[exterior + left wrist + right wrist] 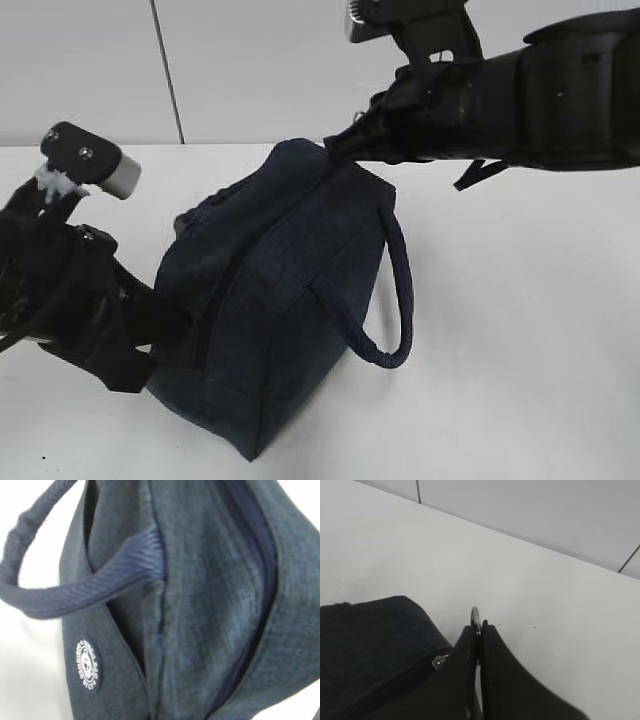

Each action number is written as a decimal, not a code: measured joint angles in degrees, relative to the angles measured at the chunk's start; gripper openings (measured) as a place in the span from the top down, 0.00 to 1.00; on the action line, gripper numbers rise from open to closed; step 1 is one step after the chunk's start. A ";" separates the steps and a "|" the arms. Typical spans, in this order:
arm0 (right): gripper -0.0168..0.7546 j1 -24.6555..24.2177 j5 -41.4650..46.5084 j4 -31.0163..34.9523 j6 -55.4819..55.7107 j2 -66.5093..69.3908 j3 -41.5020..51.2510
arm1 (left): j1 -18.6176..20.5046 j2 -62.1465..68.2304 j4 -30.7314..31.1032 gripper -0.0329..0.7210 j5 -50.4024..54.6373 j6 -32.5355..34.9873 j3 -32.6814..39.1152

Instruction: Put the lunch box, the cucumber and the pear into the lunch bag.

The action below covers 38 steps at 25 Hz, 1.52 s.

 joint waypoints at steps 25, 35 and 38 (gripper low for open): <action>0.97 -2.75 10.98 -0.94 3.25 2.01 -0.13 | 7.50 19.04 0.31 0.50 17.27 -12.47 -34.54; 0.97 -2.75 11.27 -0.94 3.50 2.01 -0.13 | 5.01 30.17 8.53 0.73 20.06 -21.88 -45.45; 0.97 -2.75 11.71 -1.05 3.59 2.14 -0.13 | 4.89 30.24 9.51 0.91 20.59 -22.00 -45.62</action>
